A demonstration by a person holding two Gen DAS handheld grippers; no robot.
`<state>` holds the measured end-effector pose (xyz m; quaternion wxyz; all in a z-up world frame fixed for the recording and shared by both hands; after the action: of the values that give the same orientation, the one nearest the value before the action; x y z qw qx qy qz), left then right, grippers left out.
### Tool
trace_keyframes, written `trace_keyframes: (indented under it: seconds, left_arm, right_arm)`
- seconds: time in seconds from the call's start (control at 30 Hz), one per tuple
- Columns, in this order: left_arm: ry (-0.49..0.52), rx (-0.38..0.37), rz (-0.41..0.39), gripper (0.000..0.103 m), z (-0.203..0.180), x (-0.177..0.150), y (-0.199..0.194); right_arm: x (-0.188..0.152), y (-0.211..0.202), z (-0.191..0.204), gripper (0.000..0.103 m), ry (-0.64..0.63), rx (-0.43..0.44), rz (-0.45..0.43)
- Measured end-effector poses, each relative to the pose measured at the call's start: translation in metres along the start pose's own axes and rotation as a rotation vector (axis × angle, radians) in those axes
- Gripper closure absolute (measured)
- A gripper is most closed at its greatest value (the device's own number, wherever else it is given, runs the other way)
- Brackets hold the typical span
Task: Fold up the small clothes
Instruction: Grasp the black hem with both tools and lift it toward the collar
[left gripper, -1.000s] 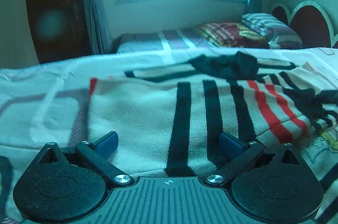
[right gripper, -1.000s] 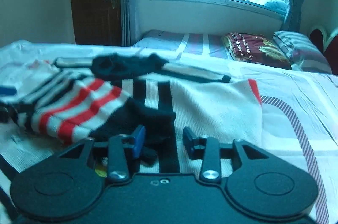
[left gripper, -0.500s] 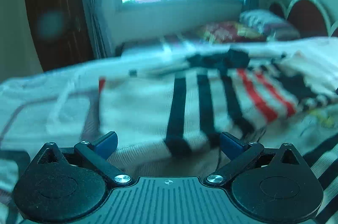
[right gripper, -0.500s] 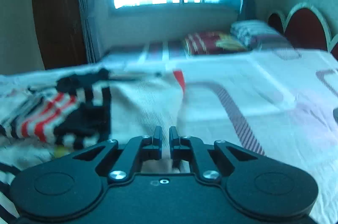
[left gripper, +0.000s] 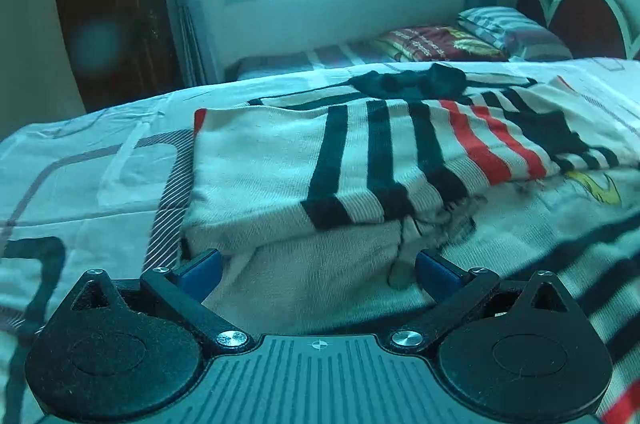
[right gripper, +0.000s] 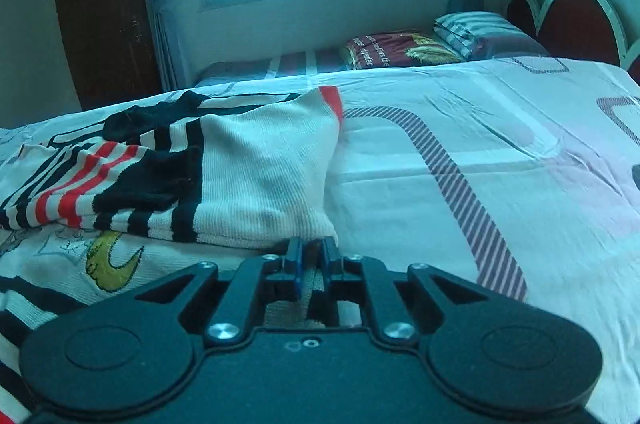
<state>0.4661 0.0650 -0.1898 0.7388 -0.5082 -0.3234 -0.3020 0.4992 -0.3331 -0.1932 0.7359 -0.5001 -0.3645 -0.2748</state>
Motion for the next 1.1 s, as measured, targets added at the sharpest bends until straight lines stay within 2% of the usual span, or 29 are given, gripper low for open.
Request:
trace_keyframes:
  seconds: [0.03,0.1,0.13,0.23,0.3,0.43,0.5,0.53,0.57,0.6,0.7,0.77,0.9,0.97,1.1]
  left_arm:
    - [0.002,-0.002,-0.003,0.001,0.002,-0.004,-0.008]
    - [0.018,0.004,0.019,0.001,0.007,-0.017,-0.021]
    - [0.029,0.006,0.035,0.001,0.011,-0.025,-0.029]
    - [0.047,0.023,0.048,0.0,0.028,-0.049,-0.058]
    - [0.033,0.021,0.073,0.0,0.043,-0.069,-0.077]
    - [-0.089,-0.049,0.163,0.001,0.071,-0.111,-0.109]
    - [-0.149,-0.082,0.18,0.009,0.083,-0.127,-0.125]
    - [-0.157,-0.087,0.179,0.019,0.087,-0.133,-0.132]
    - [-0.17,-0.105,0.185,0.022,0.089,-0.137,-0.14]
    - [-0.198,-0.147,0.193,0.022,0.091,-0.141,-0.147]
    - [-0.342,-0.347,0.249,0.022,0.092,-0.151,-0.165]
    - [-0.409,-0.431,0.273,0.022,0.087,-0.159,-0.172]
    - [-0.532,-0.494,0.286,0.022,0.088,-0.163,-0.166]
    - [-0.58,-0.541,0.29,0.023,0.088,-0.161,-0.159]
    - [-0.616,-0.585,0.308,0.036,0.085,-0.159,-0.145]
  right_arm:
    - [-0.001,-0.01,0.003,0.074,0.004,0.007,-0.015]
    - [-0.01,-0.025,0.009,0.049,0.002,0.009,0.004]
    - [-0.018,-0.032,0.012,0.031,0.003,0.016,0.029]
    - [-0.04,-0.065,0.023,0.041,0.008,0.064,0.04]
    - [-0.055,-0.089,0.025,0.041,0.037,0.087,0.051]
    - [-0.09,-0.131,0.024,0.044,0.149,0.134,0.09]
    - [-0.106,-0.151,0.025,0.046,0.2,0.152,0.106]
    - [-0.112,-0.16,0.025,0.047,0.232,0.167,0.105]
    - [-0.12,-0.169,0.025,0.048,0.277,0.19,0.105]
    - [-0.127,-0.177,0.026,0.051,0.335,0.223,0.109]
    - [-0.147,-0.194,0.032,0.055,0.48,0.323,0.11]
    - [-0.158,-0.198,0.038,0.059,0.539,0.371,0.124]
    - [-0.162,-0.195,0.047,0.06,0.586,0.407,0.101]
    - [-0.161,-0.189,0.047,0.065,0.628,0.431,0.099]
    - [-0.158,-0.174,0.049,0.077,0.637,0.453,0.12]
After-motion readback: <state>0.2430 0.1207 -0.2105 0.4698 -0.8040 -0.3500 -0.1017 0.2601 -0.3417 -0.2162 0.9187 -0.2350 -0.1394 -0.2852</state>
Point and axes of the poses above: each gripper's, at about its wrist camera, not at the fingertips, and y roughly the way its jaws point, z to its left, x to its top, the point moved 8 cm from there along y, roughly the way its jaws point, and after that the axes turned 15 degrees about x, right-handed, at the moved point
